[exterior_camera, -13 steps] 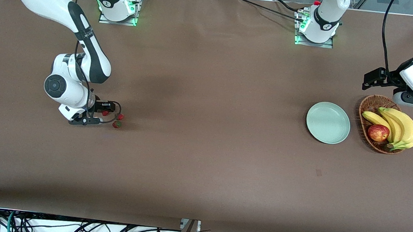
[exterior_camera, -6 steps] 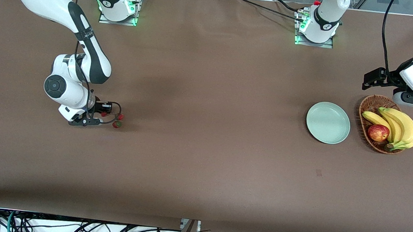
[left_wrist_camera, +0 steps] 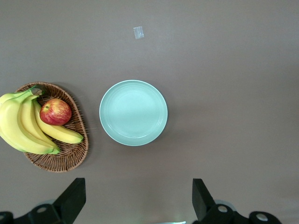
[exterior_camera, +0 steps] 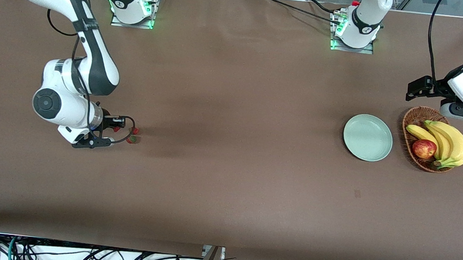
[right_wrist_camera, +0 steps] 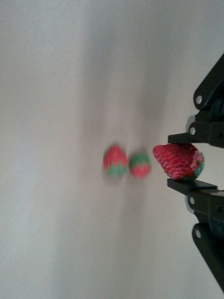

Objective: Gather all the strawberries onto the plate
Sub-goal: 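Lift and carry the strawberry with the right gripper toward the table middle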

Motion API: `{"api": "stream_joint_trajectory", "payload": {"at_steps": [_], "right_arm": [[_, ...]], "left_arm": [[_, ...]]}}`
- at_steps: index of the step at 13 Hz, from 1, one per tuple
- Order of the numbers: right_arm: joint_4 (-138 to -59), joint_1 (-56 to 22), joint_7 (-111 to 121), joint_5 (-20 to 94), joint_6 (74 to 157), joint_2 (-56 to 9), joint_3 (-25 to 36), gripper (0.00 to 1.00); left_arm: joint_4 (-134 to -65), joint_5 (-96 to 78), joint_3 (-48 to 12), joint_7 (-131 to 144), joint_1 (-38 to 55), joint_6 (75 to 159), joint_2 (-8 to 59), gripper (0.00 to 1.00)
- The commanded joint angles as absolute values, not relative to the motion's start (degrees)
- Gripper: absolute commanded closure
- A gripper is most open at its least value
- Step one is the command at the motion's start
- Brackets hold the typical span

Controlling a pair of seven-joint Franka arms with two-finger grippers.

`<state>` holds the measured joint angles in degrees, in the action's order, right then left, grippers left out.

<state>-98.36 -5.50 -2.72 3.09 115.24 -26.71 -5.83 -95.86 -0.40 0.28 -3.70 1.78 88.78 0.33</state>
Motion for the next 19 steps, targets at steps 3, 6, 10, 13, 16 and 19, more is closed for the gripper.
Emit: {"api": "stream_joint_trajectory", "payload": {"at_steps": [3,6,10,13,16,19], "right_arm": [[-88.3,-14.8,-19.9,10.3,110.7,-29.3,-7.6,0.72],[-81.5,-23.8,-36.9,11.5,112.1,-34.0,-7.6,0.71],[-77.5,-36.0,-57.9,11.5,132.4,-41.8,-7.6,0.71],[-73.5,-43.1,-70.4,11.2,144.7,-48.8,-7.5,0.65],[-71.8,-50.8,-78.9,9.9,154.2,-54.0,-4.1,0.62],[-72.2,-53.2,-79.5,9.8,155.1,-55.6,-1.5,0.5]], "left_arm": [[-95.4,-0.5,0.6,-4.5,2.2,89.0,0.5,0.0],[-95.4,-0.7,0.6,-4.2,2.1,89.1,0.8,0.0],[-95.7,-1.4,1.0,-2.6,2.0,89.0,1.7,0.0],[-96.1,-1.5,0.9,-2.7,2.0,90.0,1.9,0.0],[-97.1,-1.5,0.8,-3.2,2.0,91.8,1.9,0.0],[-99.1,-1.4,0.9,-3.2,1.9,93.7,1.9,0.0]]}}
